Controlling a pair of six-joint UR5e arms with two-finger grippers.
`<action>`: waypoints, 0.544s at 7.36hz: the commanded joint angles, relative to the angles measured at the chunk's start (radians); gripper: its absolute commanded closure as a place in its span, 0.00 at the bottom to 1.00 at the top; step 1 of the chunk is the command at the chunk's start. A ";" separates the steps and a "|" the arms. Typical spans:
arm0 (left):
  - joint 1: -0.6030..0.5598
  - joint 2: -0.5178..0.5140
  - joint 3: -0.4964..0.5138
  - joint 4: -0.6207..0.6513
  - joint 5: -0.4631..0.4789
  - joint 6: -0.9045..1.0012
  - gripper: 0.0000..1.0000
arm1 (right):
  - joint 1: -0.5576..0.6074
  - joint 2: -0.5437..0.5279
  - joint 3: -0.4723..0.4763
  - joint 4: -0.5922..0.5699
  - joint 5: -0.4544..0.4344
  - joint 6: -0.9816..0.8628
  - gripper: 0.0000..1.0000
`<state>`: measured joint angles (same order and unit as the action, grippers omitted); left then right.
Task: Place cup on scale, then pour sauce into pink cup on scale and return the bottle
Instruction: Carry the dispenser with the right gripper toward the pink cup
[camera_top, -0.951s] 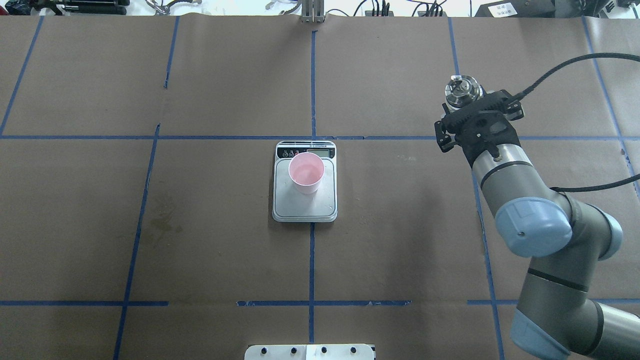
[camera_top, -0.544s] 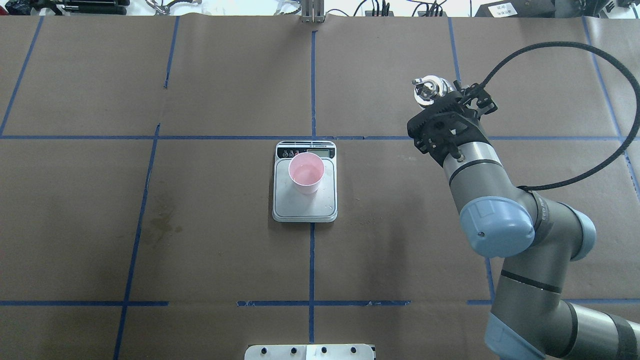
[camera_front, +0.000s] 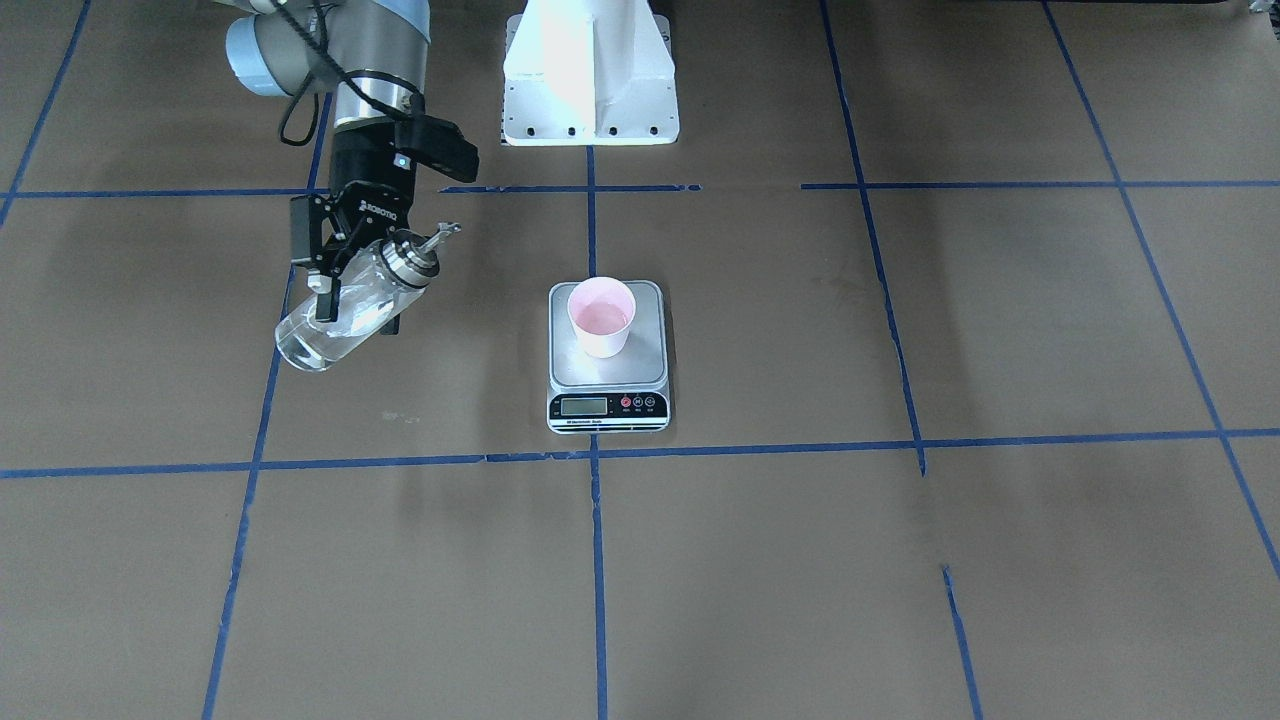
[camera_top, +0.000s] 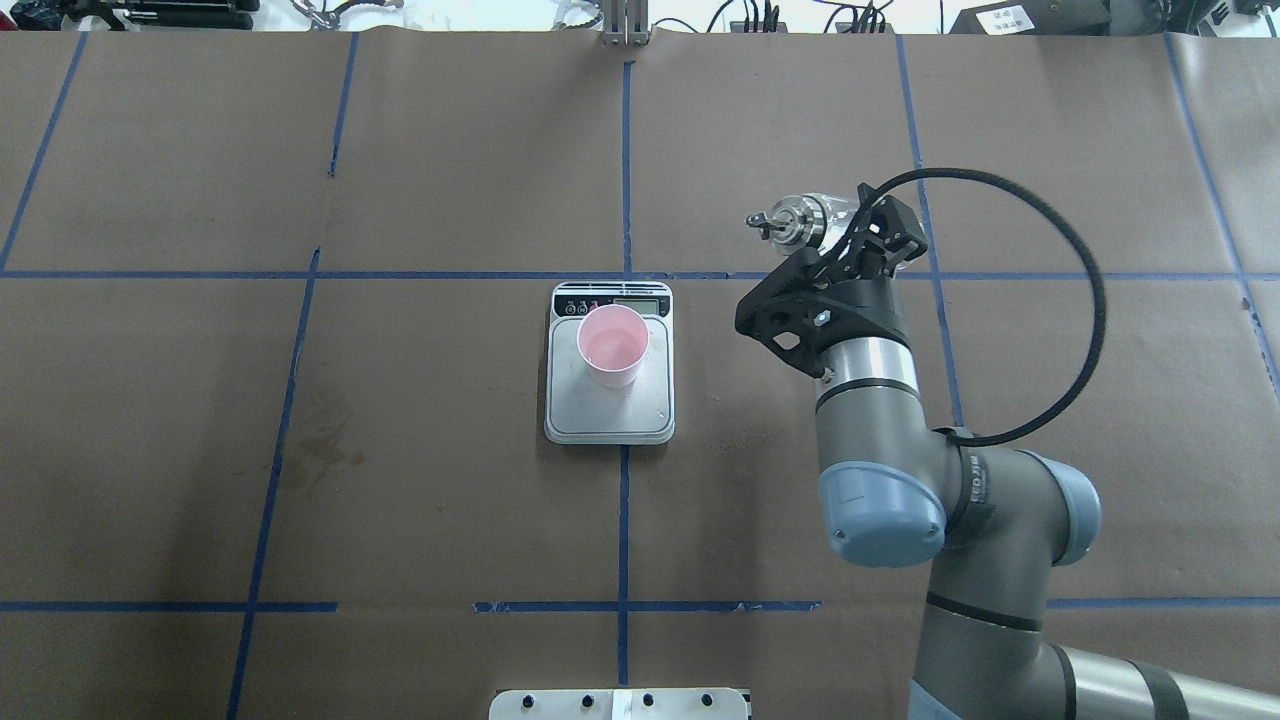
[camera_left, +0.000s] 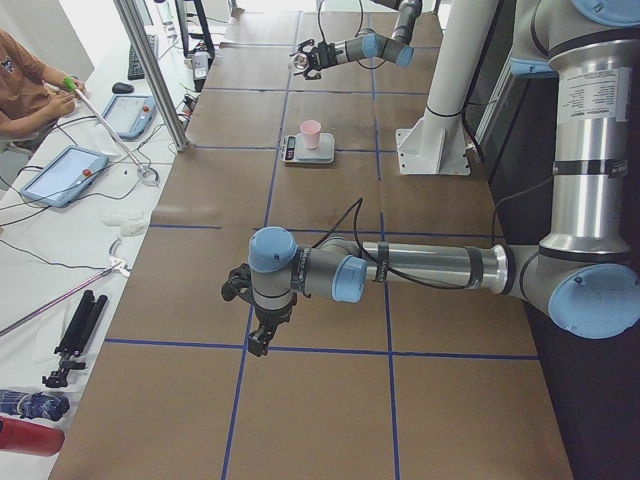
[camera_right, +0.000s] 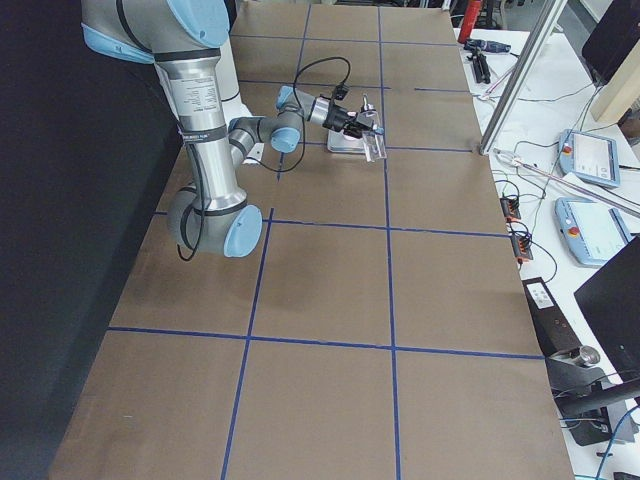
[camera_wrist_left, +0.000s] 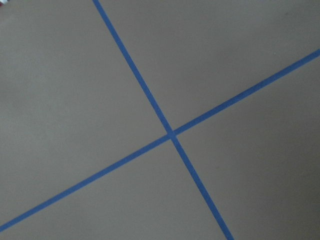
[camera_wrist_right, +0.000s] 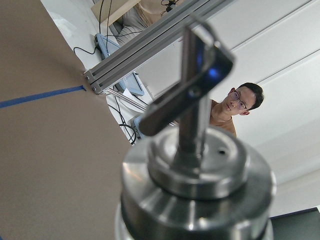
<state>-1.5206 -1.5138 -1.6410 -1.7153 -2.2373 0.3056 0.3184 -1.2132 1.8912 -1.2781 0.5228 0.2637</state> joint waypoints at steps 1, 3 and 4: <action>0.000 0.001 0.007 0.003 0.004 0.000 0.00 | -0.038 0.043 -0.062 -0.032 -0.040 -0.011 1.00; 0.000 0.001 0.009 0.002 0.008 0.001 0.00 | -0.062 0.056 -0.121 -0.032 -0.076 -0.011 1.00; 0.000 0.001 0.009 0.002 0.010 0.003 0.00 | -0.064 0.072 -0.142 -0.033 -0.093 -0.030 1.00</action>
<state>-1.5202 -1.5125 -1.6326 -1.7129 -2.2301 0.3066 0.2615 -1.1579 1.7807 -1.3100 0.4506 0.2485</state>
